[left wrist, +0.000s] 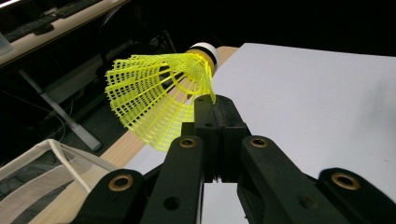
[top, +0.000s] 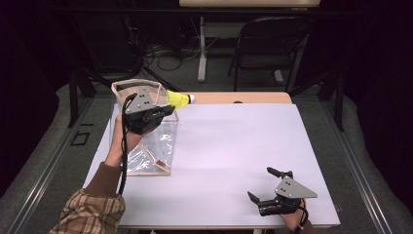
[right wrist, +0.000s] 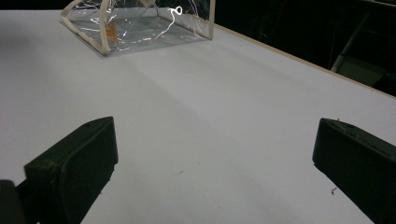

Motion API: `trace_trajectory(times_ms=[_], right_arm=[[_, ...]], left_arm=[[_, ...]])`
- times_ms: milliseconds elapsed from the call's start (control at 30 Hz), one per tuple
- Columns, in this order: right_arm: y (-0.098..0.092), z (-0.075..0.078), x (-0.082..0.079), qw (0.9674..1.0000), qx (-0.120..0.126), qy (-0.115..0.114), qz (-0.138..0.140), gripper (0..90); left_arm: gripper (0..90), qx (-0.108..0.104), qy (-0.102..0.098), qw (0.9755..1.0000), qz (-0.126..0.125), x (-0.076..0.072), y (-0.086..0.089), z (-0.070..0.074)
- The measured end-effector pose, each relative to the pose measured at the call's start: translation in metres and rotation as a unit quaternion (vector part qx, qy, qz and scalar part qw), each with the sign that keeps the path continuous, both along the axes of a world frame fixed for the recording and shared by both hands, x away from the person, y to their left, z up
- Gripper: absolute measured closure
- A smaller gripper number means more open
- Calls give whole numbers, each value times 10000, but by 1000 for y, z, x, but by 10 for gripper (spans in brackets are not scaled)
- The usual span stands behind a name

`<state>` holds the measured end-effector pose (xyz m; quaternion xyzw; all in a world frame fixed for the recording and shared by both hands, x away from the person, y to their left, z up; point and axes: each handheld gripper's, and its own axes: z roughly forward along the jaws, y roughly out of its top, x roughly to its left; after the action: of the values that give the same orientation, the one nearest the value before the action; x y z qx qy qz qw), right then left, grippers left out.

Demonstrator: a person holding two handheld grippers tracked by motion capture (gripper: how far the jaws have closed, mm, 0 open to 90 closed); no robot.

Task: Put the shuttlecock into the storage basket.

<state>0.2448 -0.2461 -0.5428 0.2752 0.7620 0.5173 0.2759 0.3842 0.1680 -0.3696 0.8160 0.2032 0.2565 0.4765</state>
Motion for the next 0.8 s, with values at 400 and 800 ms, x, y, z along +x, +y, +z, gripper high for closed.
trace_trajectory(times_ms=[400, 800], right_arm=[[0, 0, 0, 10000, -15, -9, -3, 0], [0, 0, 0, 10000, -18, -7, -13, 0]], left_arm=[[897, -107, -93, 9998, 107, 1, 6, 7], [897, -249, -136, 9992, 279, 5, 16, 10]])
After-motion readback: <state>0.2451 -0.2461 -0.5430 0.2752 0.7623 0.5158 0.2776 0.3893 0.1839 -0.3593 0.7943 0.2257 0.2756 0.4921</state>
